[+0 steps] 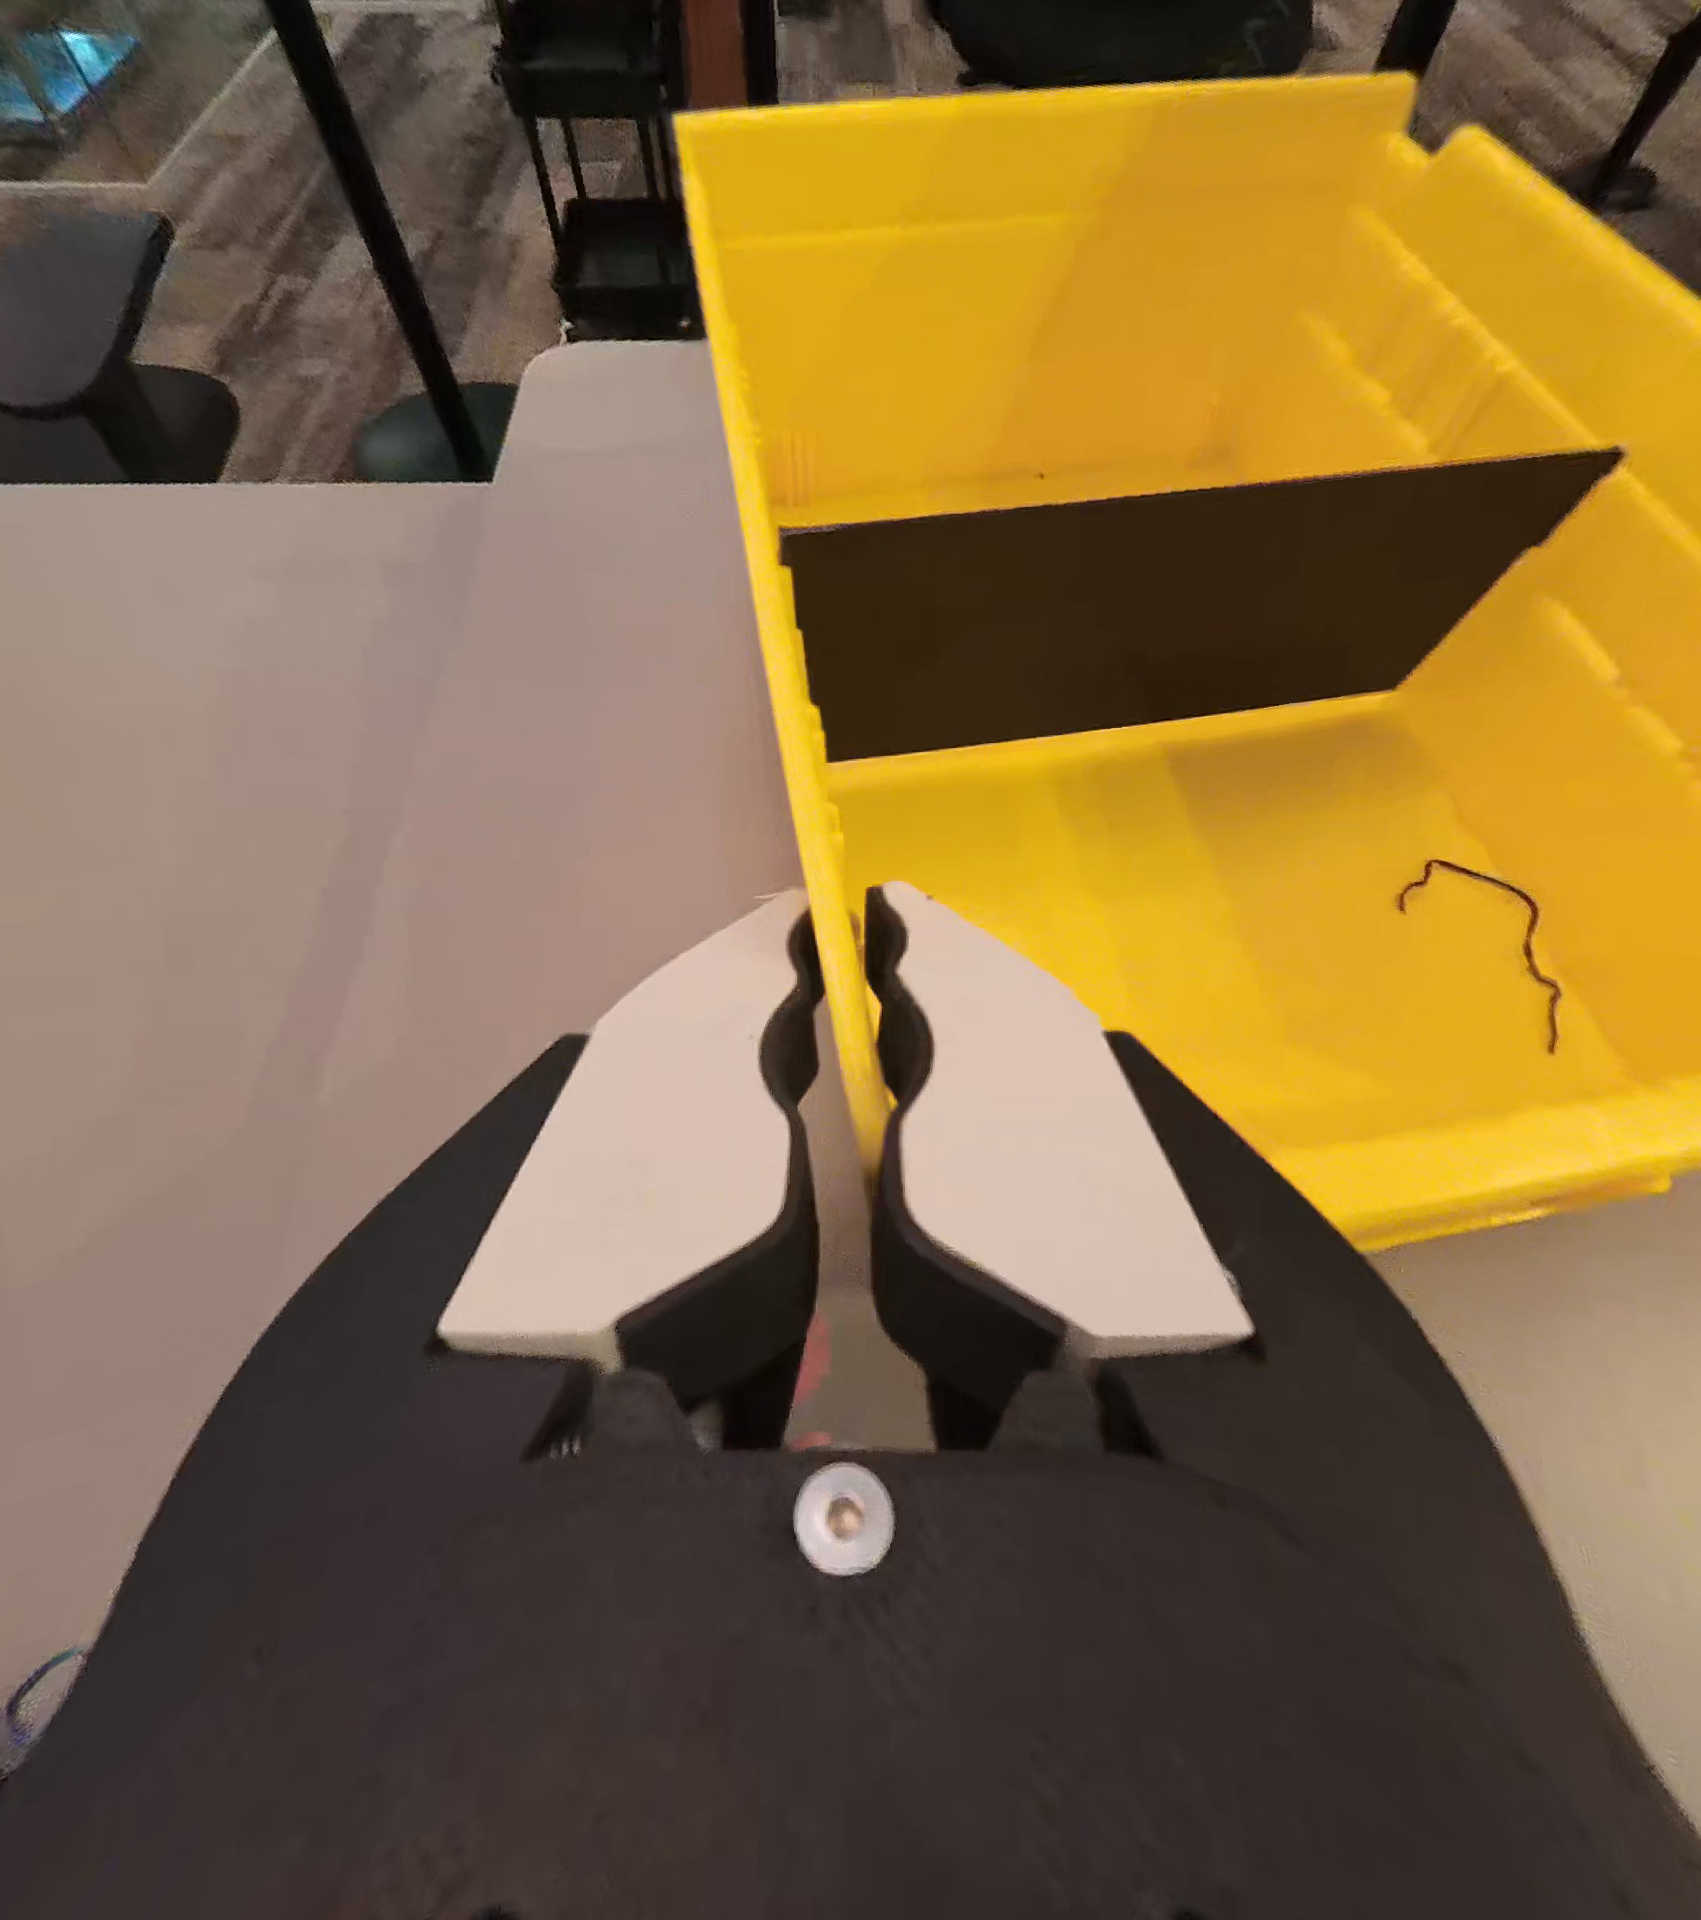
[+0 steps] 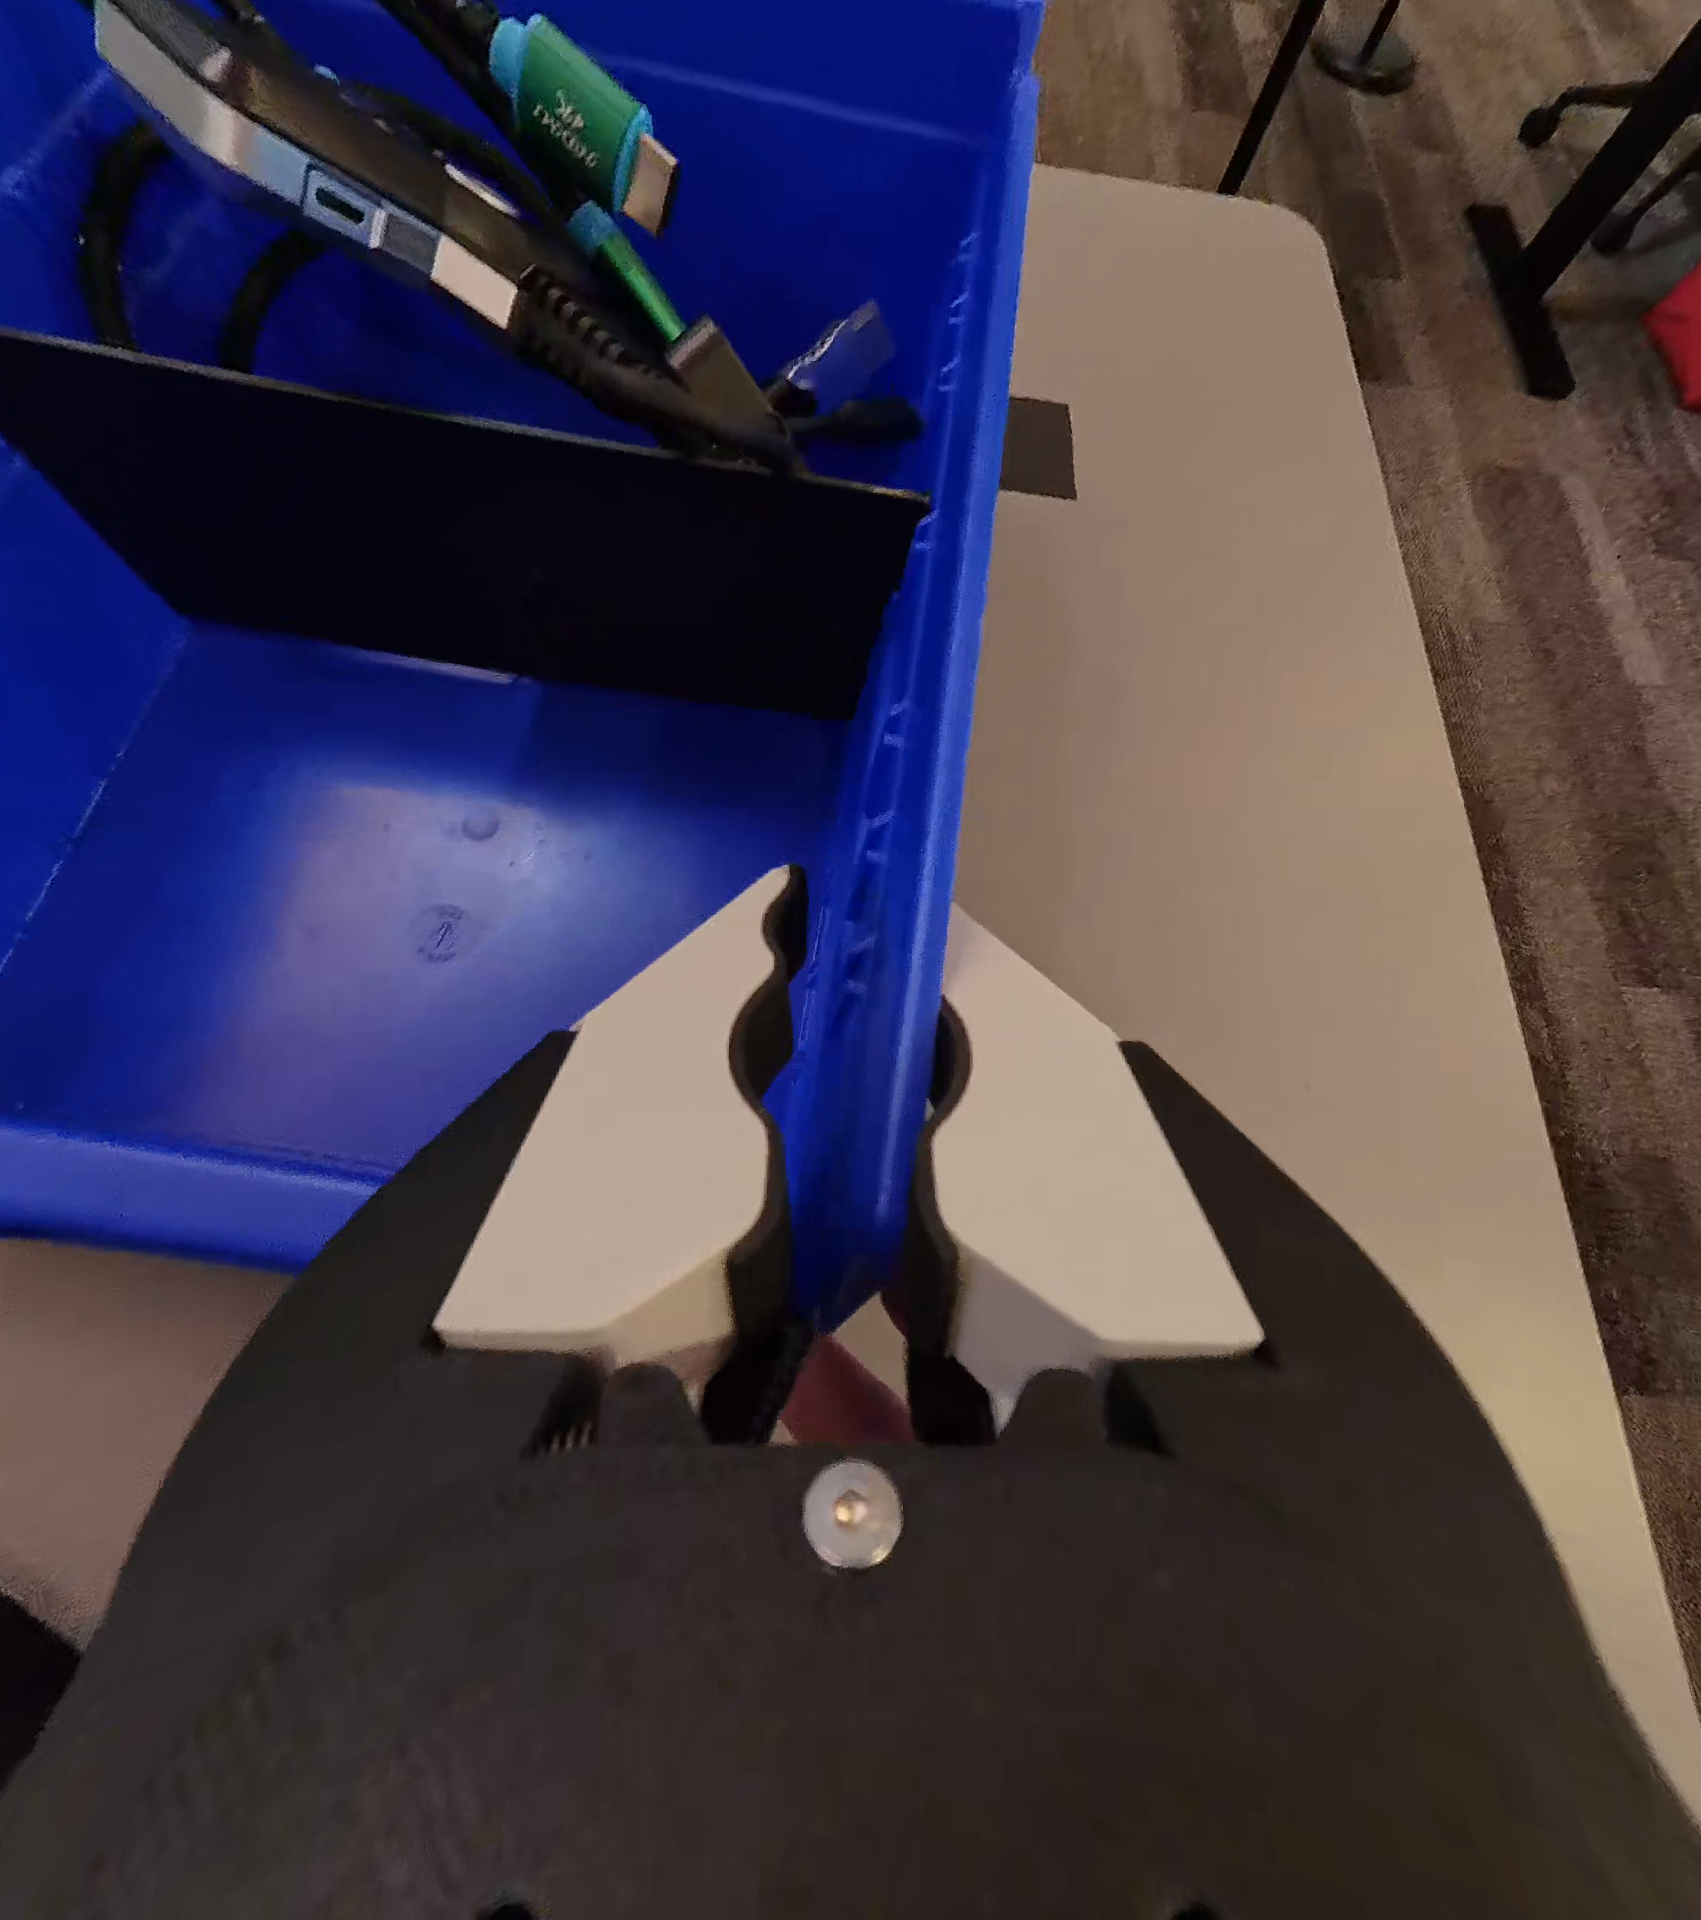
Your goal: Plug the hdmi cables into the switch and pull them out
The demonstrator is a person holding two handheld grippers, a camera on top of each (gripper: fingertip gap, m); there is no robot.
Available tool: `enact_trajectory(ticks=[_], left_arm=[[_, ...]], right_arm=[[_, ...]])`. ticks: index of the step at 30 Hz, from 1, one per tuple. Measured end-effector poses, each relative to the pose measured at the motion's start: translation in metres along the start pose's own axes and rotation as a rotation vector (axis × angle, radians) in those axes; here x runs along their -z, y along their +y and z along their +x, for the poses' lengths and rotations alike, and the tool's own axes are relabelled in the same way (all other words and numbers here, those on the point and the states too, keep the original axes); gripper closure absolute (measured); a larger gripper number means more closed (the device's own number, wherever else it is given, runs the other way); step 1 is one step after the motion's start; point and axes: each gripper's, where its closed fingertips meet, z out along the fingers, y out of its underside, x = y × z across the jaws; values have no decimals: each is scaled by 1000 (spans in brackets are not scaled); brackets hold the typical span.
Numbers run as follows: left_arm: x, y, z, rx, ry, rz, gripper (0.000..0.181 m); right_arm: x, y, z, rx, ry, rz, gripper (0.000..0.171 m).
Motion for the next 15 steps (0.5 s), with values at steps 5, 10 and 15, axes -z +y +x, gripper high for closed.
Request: enact_trajectory(ticks=[5,10,15], left_arm=[[-5,-6,-2,100,62,42,177],[0,-10,-6,156,104,95,178],[17,-18,-8,102,135,128,178]], right_arm=[[-5,-4,3,-52,-66,35,169],[-6,-5,4,-47,-73,29,170],[6,-7,-4,-47,-78,-11,170]])
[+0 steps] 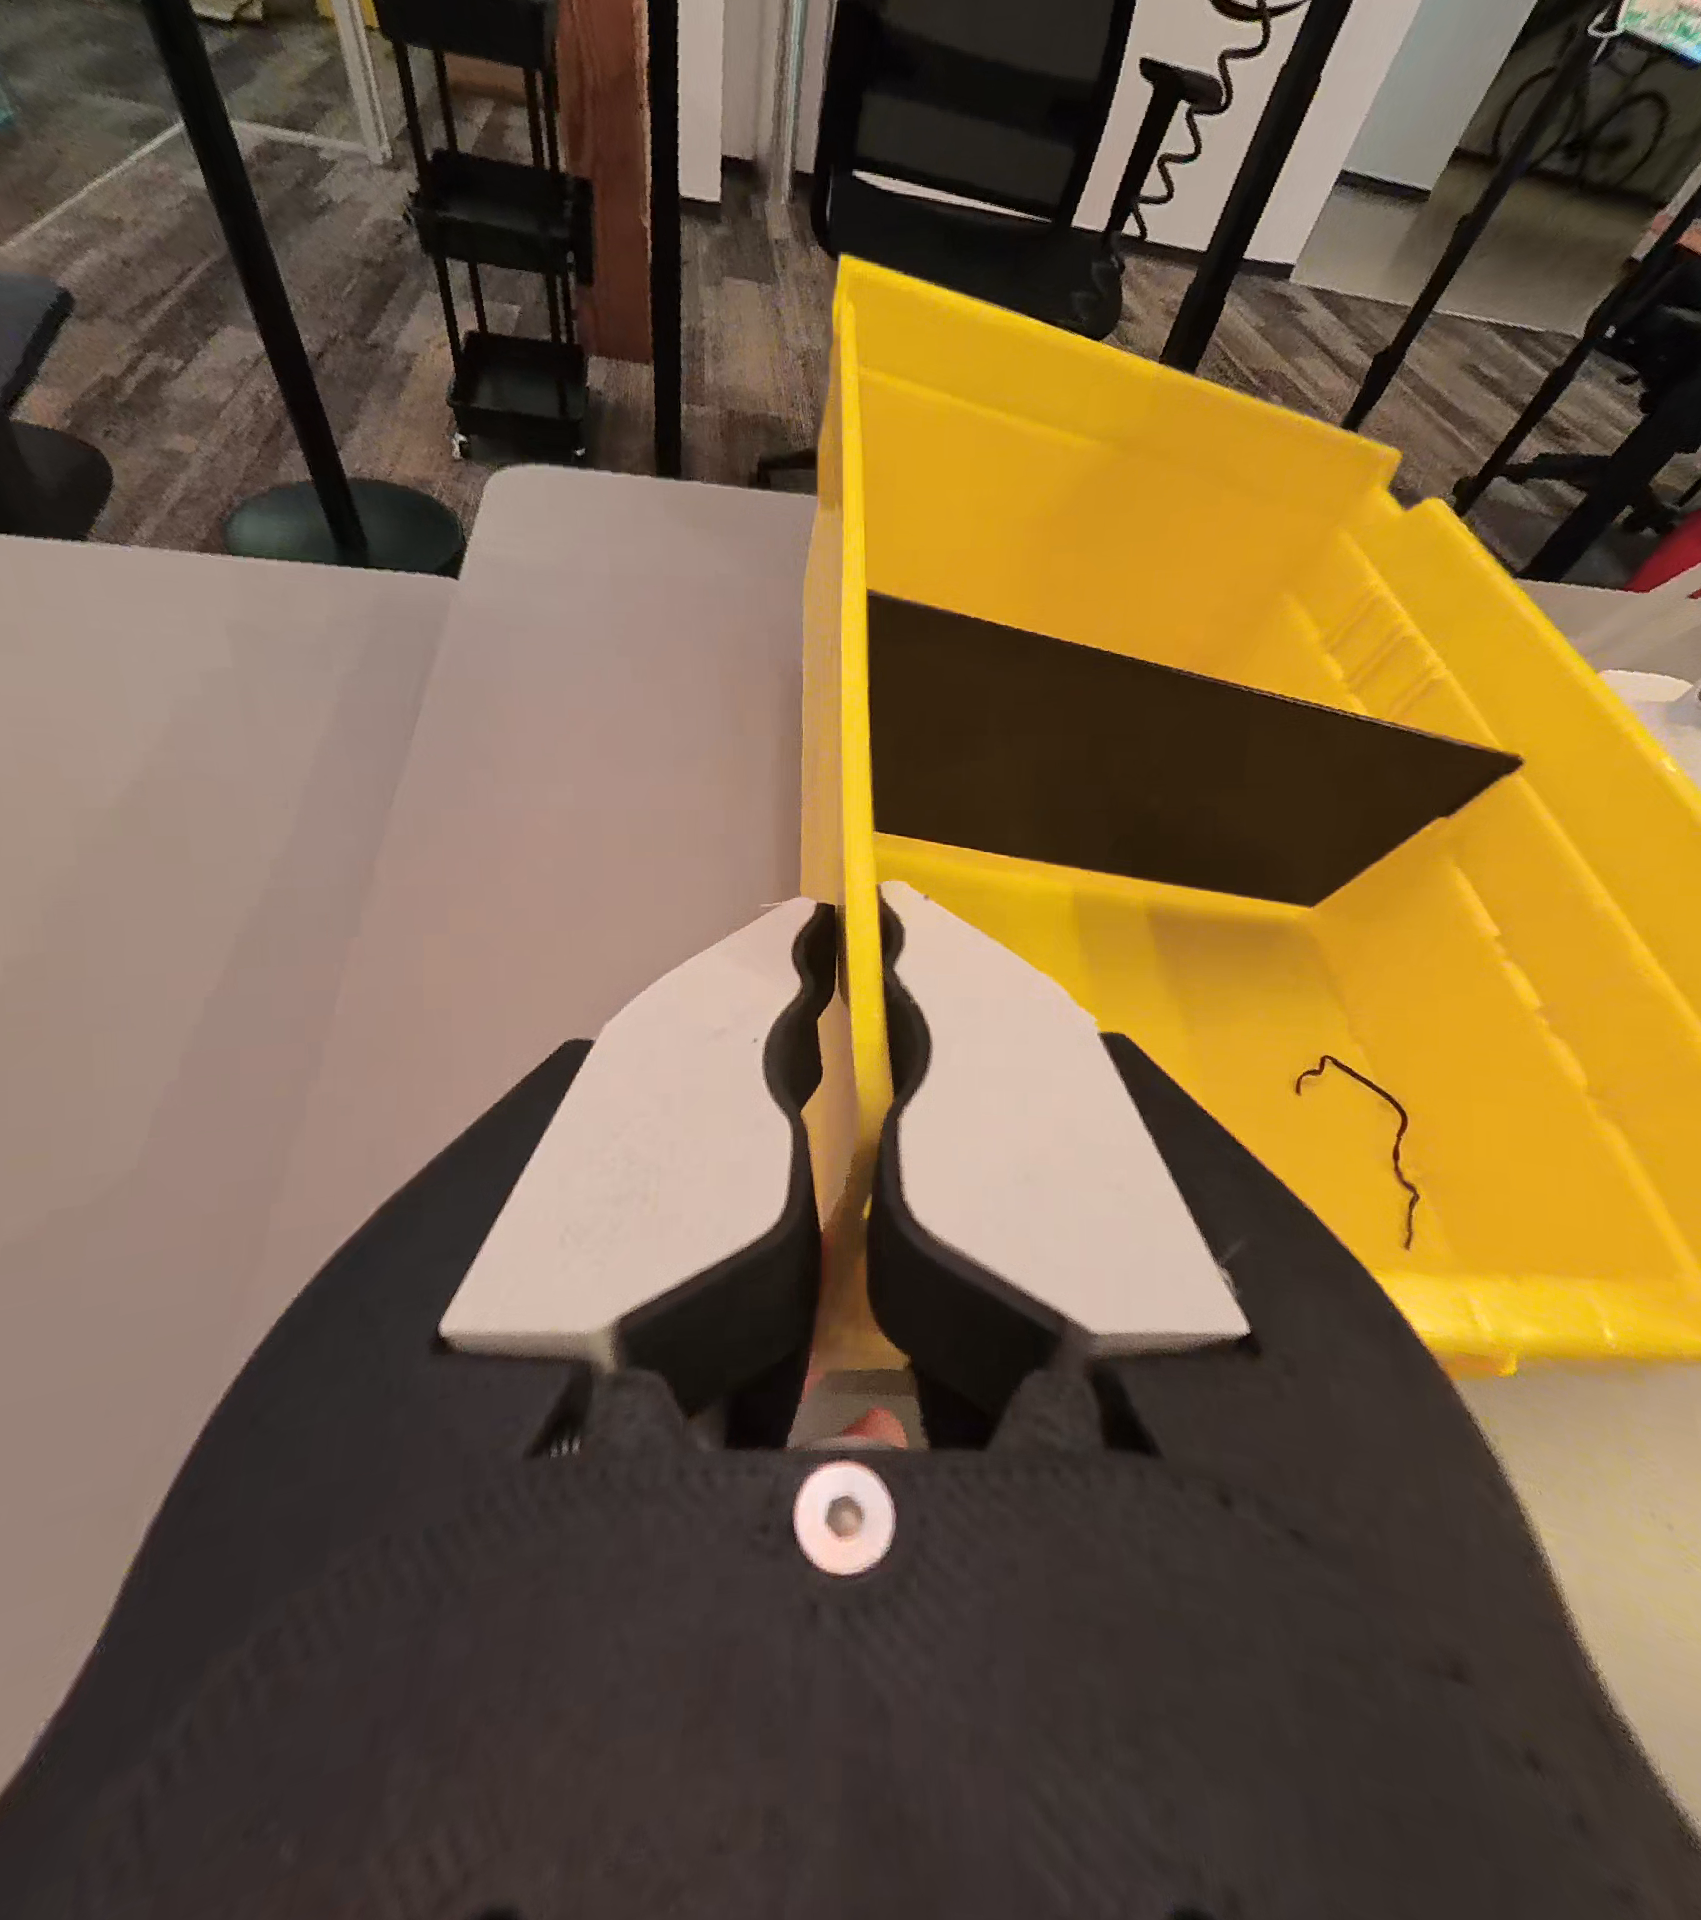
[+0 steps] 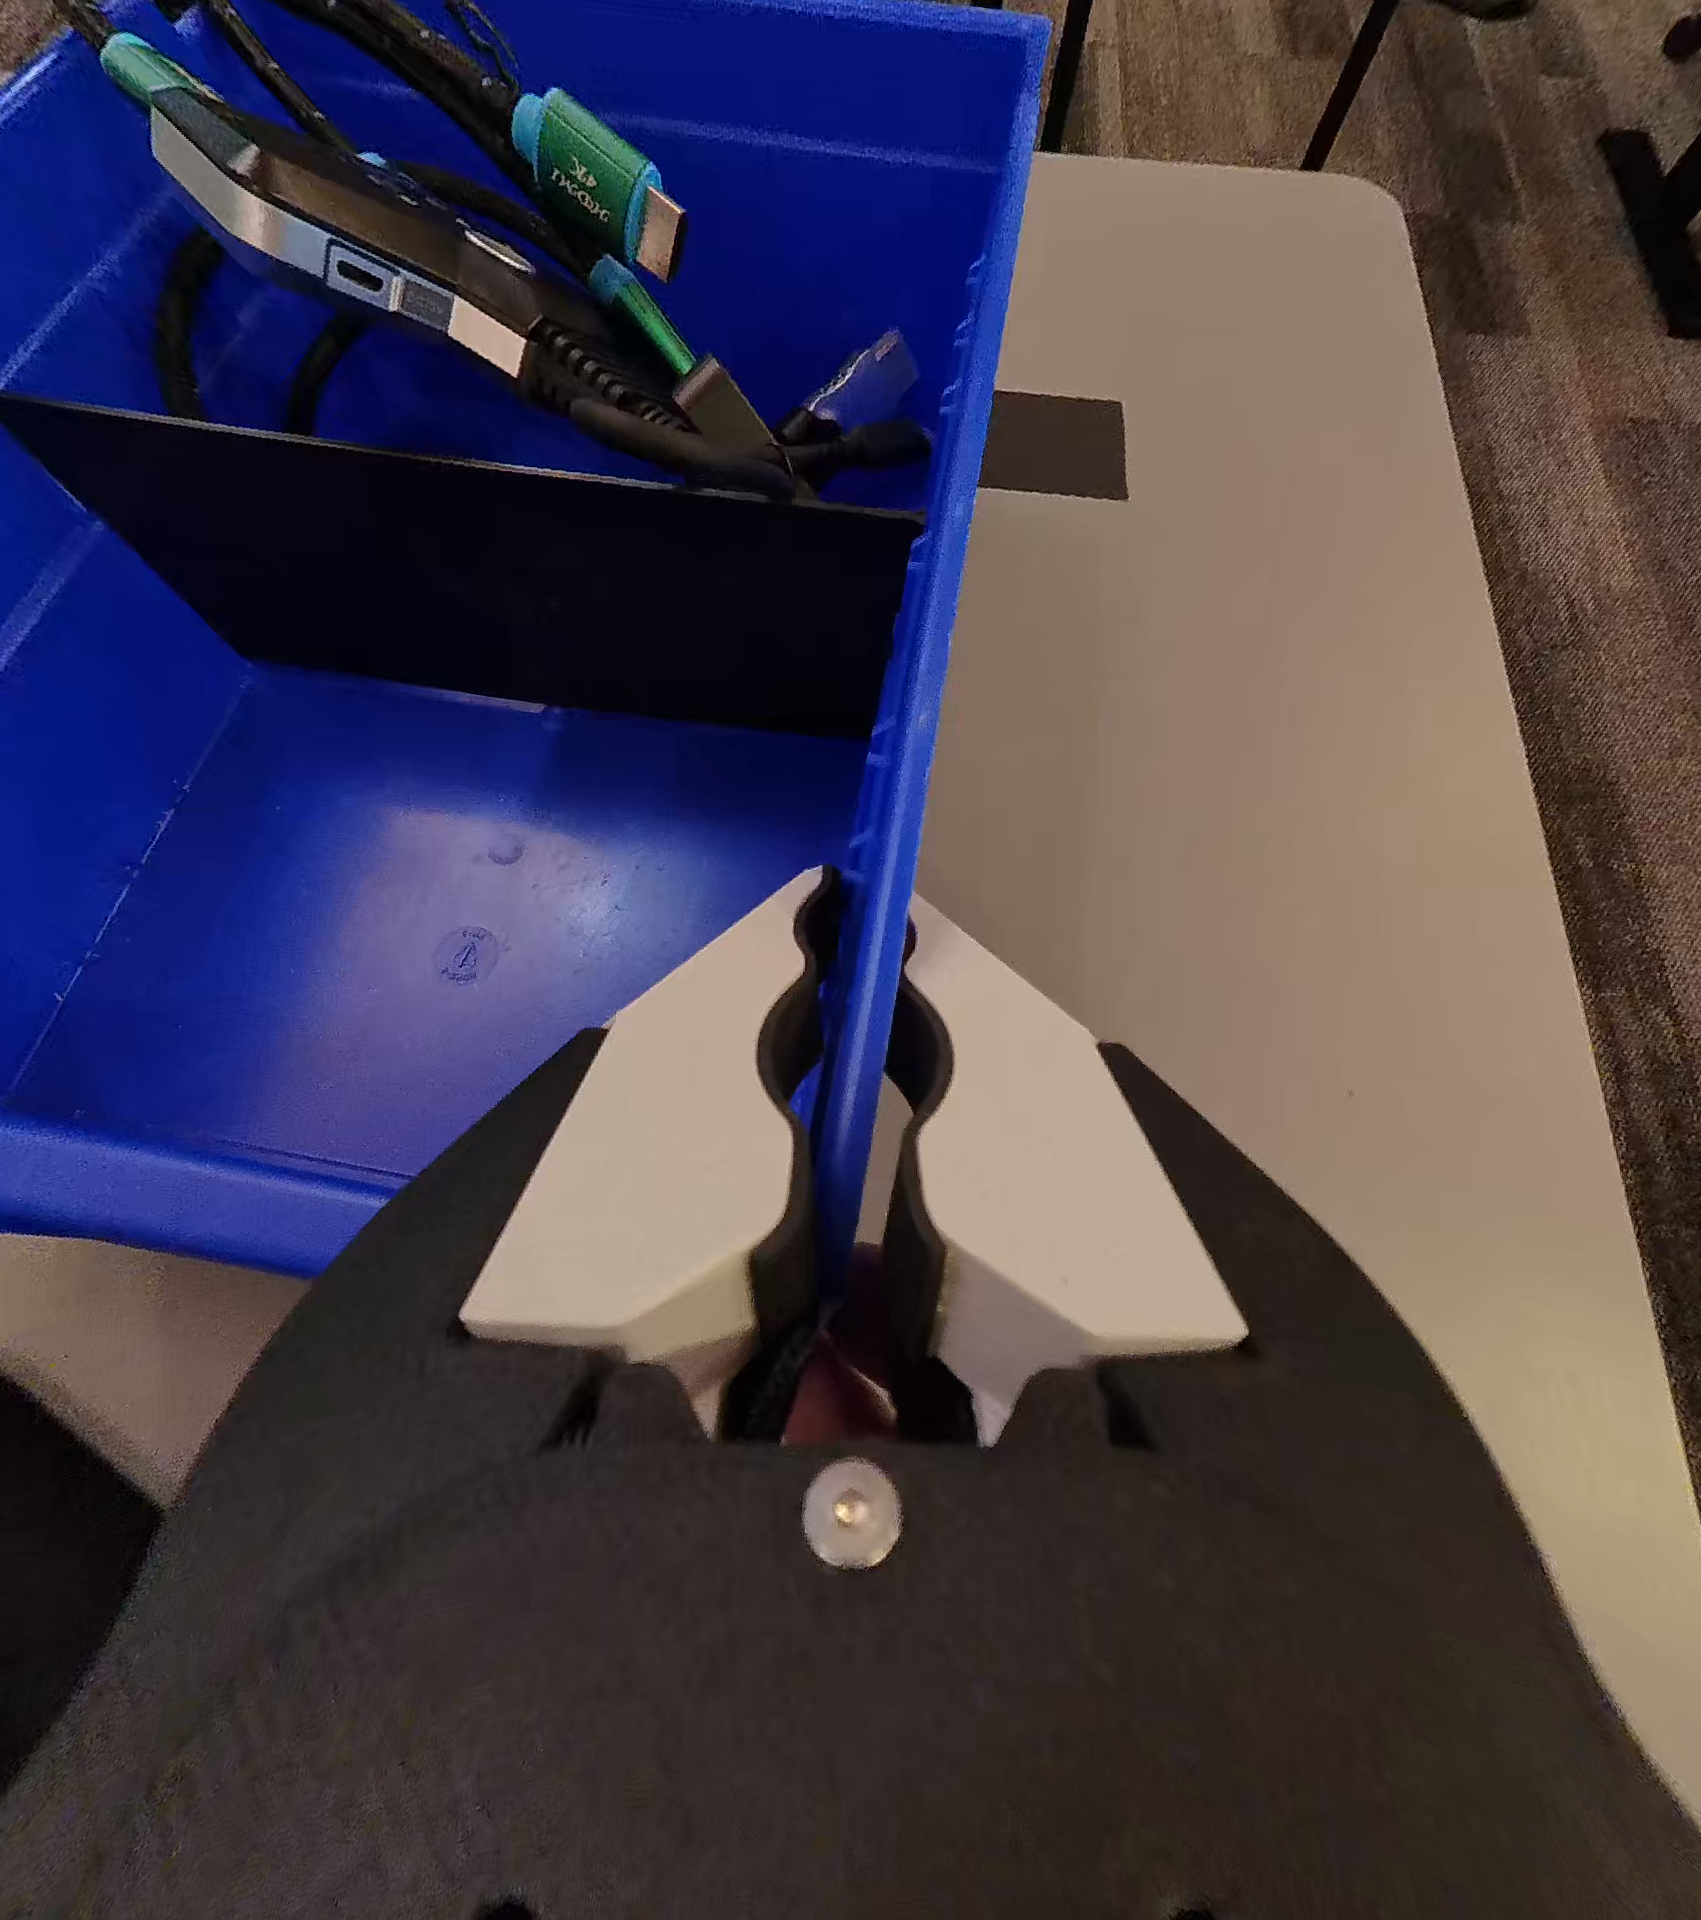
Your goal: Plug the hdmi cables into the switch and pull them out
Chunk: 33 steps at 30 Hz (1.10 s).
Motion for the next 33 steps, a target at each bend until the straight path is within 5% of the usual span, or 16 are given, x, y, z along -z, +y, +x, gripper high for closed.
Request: enact_trajectory(ticks=[11,24,33], left_arm=[[50,-29,4,29,32,122,178],[138,-18,19,121,63,208,179],[189,-1,10,176,-18,301,178]], right_arm=[[63,-4,-58,116,-76,-141,170],[134,44,-182,237,-235,-164,171],[115,54,-286,229,-322,-110,171]])
